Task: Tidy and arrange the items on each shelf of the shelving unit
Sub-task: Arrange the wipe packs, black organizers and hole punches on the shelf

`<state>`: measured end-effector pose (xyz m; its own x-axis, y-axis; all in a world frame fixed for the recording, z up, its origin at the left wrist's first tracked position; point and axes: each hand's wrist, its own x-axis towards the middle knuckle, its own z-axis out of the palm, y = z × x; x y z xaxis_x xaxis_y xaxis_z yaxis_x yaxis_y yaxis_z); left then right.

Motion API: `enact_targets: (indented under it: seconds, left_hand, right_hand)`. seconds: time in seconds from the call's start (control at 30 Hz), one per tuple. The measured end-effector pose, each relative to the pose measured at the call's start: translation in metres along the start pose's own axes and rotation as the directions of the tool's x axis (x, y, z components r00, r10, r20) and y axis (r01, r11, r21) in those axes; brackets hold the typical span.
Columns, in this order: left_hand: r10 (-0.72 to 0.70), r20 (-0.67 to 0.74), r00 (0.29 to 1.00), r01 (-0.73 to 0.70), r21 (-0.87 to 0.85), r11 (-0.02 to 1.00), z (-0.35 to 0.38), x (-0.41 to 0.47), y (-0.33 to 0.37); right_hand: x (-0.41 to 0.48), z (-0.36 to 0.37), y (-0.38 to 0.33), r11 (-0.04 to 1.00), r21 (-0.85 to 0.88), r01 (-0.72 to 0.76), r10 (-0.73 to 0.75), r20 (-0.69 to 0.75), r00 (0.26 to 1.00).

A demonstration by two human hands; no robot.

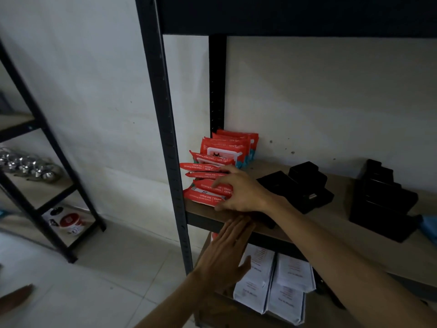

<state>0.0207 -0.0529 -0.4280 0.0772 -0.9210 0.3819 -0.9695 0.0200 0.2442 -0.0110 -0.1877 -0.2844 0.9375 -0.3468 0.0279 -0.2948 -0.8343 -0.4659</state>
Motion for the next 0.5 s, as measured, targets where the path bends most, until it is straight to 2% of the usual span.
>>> enact_targets:
  seconds: [0.1, 0.2, 0.37, 0.43, 0.5]
  left_hand:
    - [0.017, -0.100, 0.995, -0.027, -0.102, 0.994, -0.025, -0.015, -0.004]
    - [-0.003, -0.168, 0.986, -0.007, -0.058, 0.998, -0.049, -0.026, -0.024]
    - [-0.005, -0.246, 0.969, 0.009, 0.018, 1.000, -0.085, -0.002, -0.053]
    - [0.023, -0.194, 0.981, -0.016, 0.037, 0.999, -0.100, 0.020, -0.056]
    - [-0.003, -0.023, 1.000, 0.005, 0.106, 0.994, -0.116, 0.042, -0.055]
  right_hand:
    - [-0.011, 0.004, 0.002, 1.000, -0.007, -0.002, 0.002, 0.002, 1.000]
    - [-0.025, 0.012, 0.005, 1.000, -0.024, 0.009, -0.011, -0.094, 0.995]
    - [-0.041, 0.042, 0.020, 0.993, -0.024, 0.118, -0.120, -0.296, 0.947]
    - [-0.045, 0.055, 0.027, 0.993, -0.056, 0.105, -0.118, -0.368, 0.922]
    - [-0.052, 0.067, 0.034, 0.986, -0.119, 0.119, -0.161, -0.462, 0.872]
